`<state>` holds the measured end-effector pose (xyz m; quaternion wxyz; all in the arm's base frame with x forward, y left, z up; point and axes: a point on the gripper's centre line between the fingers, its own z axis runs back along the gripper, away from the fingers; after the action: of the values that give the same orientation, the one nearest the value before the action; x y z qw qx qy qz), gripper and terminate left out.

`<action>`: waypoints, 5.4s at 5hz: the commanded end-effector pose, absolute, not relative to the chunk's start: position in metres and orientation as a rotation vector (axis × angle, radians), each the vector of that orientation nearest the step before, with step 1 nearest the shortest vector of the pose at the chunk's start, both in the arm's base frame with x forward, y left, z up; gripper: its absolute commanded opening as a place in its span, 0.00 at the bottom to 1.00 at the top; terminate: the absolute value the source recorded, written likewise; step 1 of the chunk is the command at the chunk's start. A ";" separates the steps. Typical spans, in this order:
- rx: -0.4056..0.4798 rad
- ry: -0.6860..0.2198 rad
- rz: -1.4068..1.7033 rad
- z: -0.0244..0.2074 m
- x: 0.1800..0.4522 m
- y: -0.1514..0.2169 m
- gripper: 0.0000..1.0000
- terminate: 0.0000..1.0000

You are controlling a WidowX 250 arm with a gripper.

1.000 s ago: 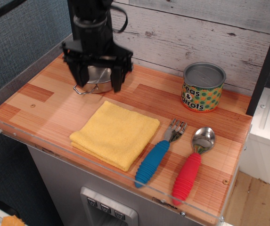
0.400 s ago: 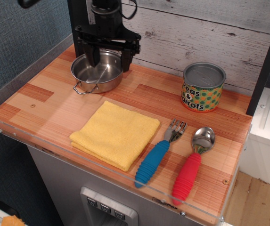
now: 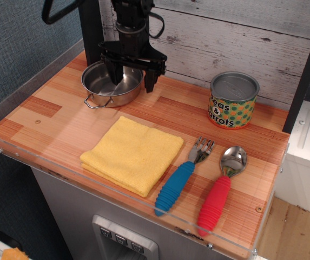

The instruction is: Put pot on top of orange towel

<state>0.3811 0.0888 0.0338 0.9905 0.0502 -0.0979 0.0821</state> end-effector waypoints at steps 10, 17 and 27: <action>0.174 -0.193 0.186 0.084 0.328 0.062 0.00 0.00; 0.174 -0.095 0.075 0.041 0.287 -0.026 0.00 0.00; 0.026 -0.247 0.205 0.115 0.297 0.035 1.00 0.00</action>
<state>0.2935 0.0334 0.0950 0.9907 0.0098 -0.0874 0.1035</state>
